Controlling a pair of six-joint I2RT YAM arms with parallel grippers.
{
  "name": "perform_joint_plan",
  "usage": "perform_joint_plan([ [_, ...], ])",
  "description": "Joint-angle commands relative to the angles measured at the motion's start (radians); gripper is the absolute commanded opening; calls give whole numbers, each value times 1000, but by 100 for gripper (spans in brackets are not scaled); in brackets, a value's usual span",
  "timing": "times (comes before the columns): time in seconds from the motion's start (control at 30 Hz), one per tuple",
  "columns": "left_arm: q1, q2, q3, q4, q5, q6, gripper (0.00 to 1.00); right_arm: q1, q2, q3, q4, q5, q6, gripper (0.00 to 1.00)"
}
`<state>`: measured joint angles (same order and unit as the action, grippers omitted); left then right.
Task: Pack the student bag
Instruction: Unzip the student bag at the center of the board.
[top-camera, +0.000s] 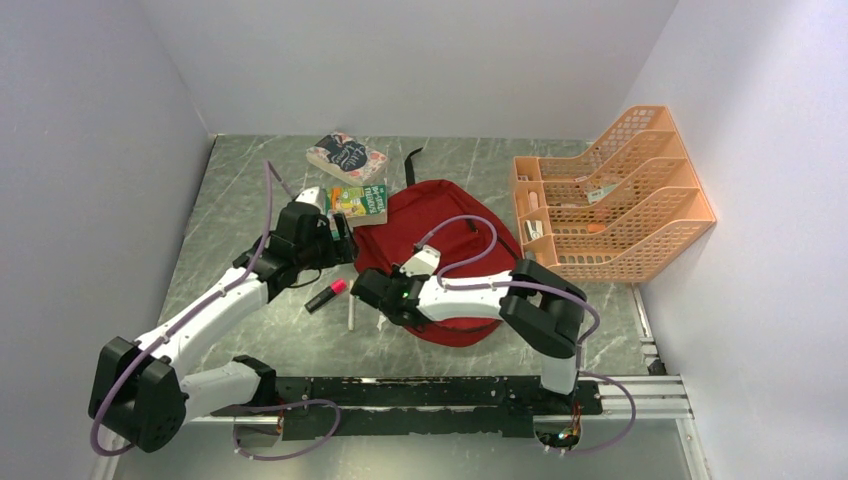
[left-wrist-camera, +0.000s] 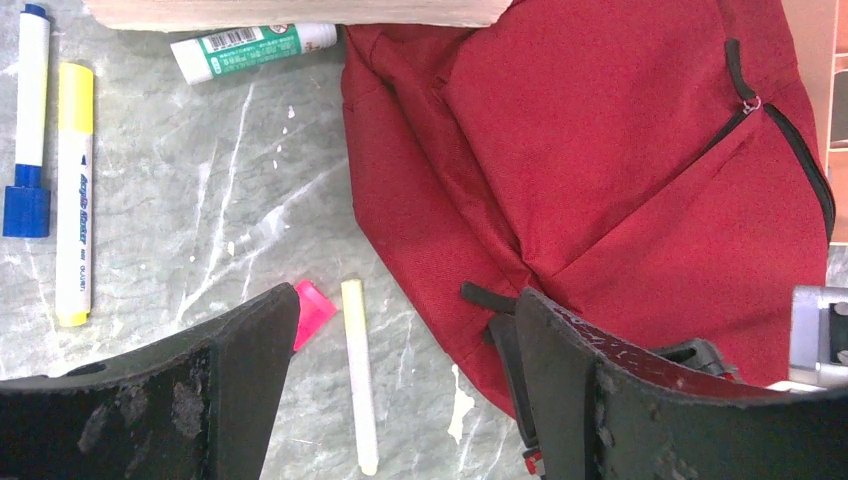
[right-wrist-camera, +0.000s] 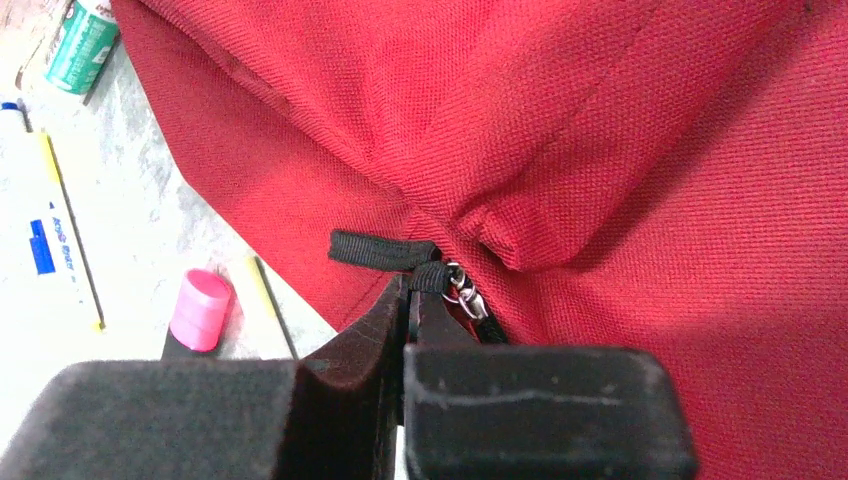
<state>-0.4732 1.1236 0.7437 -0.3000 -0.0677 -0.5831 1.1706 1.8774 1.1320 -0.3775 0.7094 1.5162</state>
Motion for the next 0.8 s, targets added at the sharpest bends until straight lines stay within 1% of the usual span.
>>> perform_joint_plan([
  [0.0, -7, 13, 12, -10, -9, 0, 84, -9, -83, -57, 44, -8, -84, 0],
  [0.13, -7, 20, 10, 4, 21, -17, 84, -9, -165, -128, 114, -93, -151, 0],
  [0.23, -7, 32, 1, 30, 58, -32, 84, -10, -220, -153, 126, -126, -202, 0],
  [0.43, -19, 82, -33, 126, 167, -89, 84, -32, -299, -212, 169, -229, -319, 0],
  [0.63, -100, 159, -15, 182, 157, -129, 84, -75, -349, -313, 261, -341, -368, 0],
  [0.77, -150, 229, -3, 225, 159, -153, 83, -91, -375, -376, 336, -377, -382, 0],
])
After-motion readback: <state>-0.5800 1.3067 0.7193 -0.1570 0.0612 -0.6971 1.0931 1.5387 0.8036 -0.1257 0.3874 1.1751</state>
